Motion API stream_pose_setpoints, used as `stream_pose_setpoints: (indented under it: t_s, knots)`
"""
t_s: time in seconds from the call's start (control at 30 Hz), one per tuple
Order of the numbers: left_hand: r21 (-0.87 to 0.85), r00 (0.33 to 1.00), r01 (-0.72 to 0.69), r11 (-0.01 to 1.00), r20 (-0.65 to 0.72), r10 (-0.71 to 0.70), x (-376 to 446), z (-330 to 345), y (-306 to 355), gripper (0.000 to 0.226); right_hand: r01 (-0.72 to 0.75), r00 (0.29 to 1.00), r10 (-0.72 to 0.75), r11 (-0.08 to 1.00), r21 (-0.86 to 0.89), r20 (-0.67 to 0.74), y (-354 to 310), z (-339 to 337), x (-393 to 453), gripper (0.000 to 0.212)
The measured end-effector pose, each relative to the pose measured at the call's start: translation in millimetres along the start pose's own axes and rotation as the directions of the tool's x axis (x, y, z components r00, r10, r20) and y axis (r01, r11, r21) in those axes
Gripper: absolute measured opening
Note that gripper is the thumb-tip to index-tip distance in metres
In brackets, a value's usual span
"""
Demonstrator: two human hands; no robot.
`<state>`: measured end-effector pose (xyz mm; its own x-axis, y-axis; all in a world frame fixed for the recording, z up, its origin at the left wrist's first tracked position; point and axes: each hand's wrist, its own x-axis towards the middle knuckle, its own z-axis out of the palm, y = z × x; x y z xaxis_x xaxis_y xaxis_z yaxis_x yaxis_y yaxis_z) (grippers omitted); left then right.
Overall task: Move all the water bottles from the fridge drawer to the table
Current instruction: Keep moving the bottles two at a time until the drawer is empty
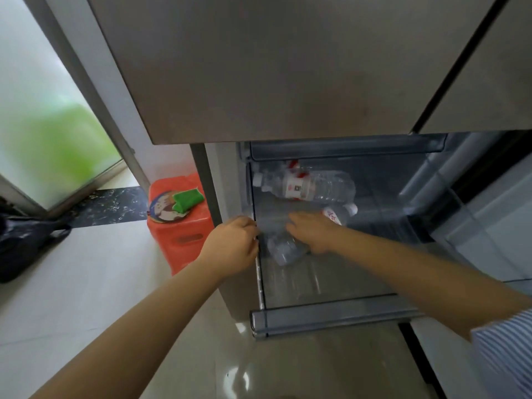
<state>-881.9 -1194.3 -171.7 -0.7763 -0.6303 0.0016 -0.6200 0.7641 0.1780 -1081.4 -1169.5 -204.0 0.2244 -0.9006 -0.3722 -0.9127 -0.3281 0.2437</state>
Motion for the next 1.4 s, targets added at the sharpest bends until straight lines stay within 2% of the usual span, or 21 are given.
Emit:
stream_pose_setpoints:
  t_s: [0.07, 0.17, 0.27, 0.37, 0.43, 0.5, 0.53, 0.6, 0.67, 0.8, 0.93, 1.03, 1.07, 1.1, 1.13, 1.2, 1.23, 1.3, 1.4]
  knots:
    - [0.003, 1.000, 0.003, 1.000, 0.018, -0.003, 6, -7, 10, 0.037, 0.111, 0.991, -0.108, 0.993, -0.033, 0.080, 5, 7, -28, 0.047]
    - [0.041, 0.989, 0.098, 0.994, 0.105, -0.102, 28, -12, 33, 0.033, 0.126, 0.975, -0.134, 0.990, 0.057, 0.175, 21, 15, -63, 0.047]
    - [0.034, 0.938, 0.238, 0.971, 0.252, -0.239, 60, -1, 54, 0.039, -0.027, 0.954, -0.047, 0.970, 0.241, 0.296, 48, 22, -84, 0.041]
    - [0.036, 0.856, 0.327, 0.944, 0.411, -0.312, 86, 31, 57, 0.055, -0.239, 0.952, 0.179, 0.942, 0.235, 0.250, 83, 33, -92, 0.039]
    - [0.068, 0.800, 0.321, 0.945, 0.515, -0.309, 92, 45, 56, 0.060, -0.293, 0.924, 0.215, 0.929, 0.224, 0.316, 102, 45, -91, 0.048]
    - [0.042, 0.829, 0.330, 0.943, 0.465, -0.310, 96, 67, 51, 0.049, -0.291, 0.878, 0.163, 0.928, 0.234, 0.450, 110, 58, -90, 0.048]
    - [0.024, 0.817, 0.370, 0.929, 0.467, -0.338, 96, 67, 52, 0.046, -0.303, 0.860, 0.154, 0.921, 0.244, 0.486, 111, 62, -91, 0.044]
    - [0.008, 0.789, 0.453, 0.892, 0.463, -0.404, 95, 63, 57, 0.051, -0.316, 0.863, 0.157, 0.909, 0.271, 0.480, 113, 68, -91, 0.037]
    - [-0.097, 0.780, 0.520, 0.849, 0.459, -0.425, 93, 54, 61, 0.054, -0.309, 0.866, 0.148, 0.910, 0.278, 0.478, 116, 69, -95, 0.042]
    - [-0.285, 0.856, 0.470, 0.835, 0.379, -0.352, 80, 40, 73, 0.049, -0.335, 0.844, 0.104, 0.868, 0.366, 0.527, 120, 61, -114, 0.039]
    - [-0.436, 0.922, 0.386, 0.813, 0.152, -0.356, 64, 21, 88, 0.038, -0.340, 0.909, 0.075, 0.705, 0.623, 0.410, 122, 26, -145, 0.031]
    - [-0.514, 0.942, 0.277, 0.812, -0.022, -0.335, 58, -9, 107, 0.029, -0.300, 0.954, 0.145, 0.426, 0.853, 0.263, 113, -11, -164, 0.022]
    - [-0.530, 0.937, 0.246, 0.811, -0.082, -0.338, 56, -20, 116, 0.021, -0.266, 0.961, 0.177, 0.390, 0.882, 0.211, 105, -24, -168, 0.020]
    - [-0.531, 0.928, 0.226, 0.816, -0.138, -0.347, 53, -33, 123, 0.017, -0.221, 0.968, 0.205, 0.431, 0.875, 0.143, 97, -37, -169, 0.019]
    - [-0.530, 0.919, 0.215, 0.820, -0.175, -0.354, 50, -44, 130, 0.020, -0.175, 0.972, 0.226, 0.517, 0.838, 0.063, 87, -51, -169, 0.020]
    - [-0.528, 0.901, 0.205, 0.824, -0.226, -0.369, 37, -67, 134, 0.026, -0.098, 0.974, 0.205, 0.754, 0.650, -0.091, 68, -78, -171, 0.025]
    - [-0.504, 0.892, 0.208, 0.838, -0.255, -0.374, 25, -82, 133, 0.024, -0.085, 0.971, 0.193, 0.835, 0.544, -0.143, 58, -89, -173, 0.026]
    - [-0.453, 0.867, 0.210, 0.866, -0.323, -0.379, -4, -115, 128, 0.020, -0.093, 0.952, 0.205, 0.901, 0.425, -0.228, 40, -114, -181, 0.028]
    - [-0.436, 0.796, 0.238, 0.868, -0.424, -0.431, -63, -169, 123, 0.039, -0.087, 0.875, 0.269, 0.905, 0.416, -0.403, 9, -159, -196, 0.029]
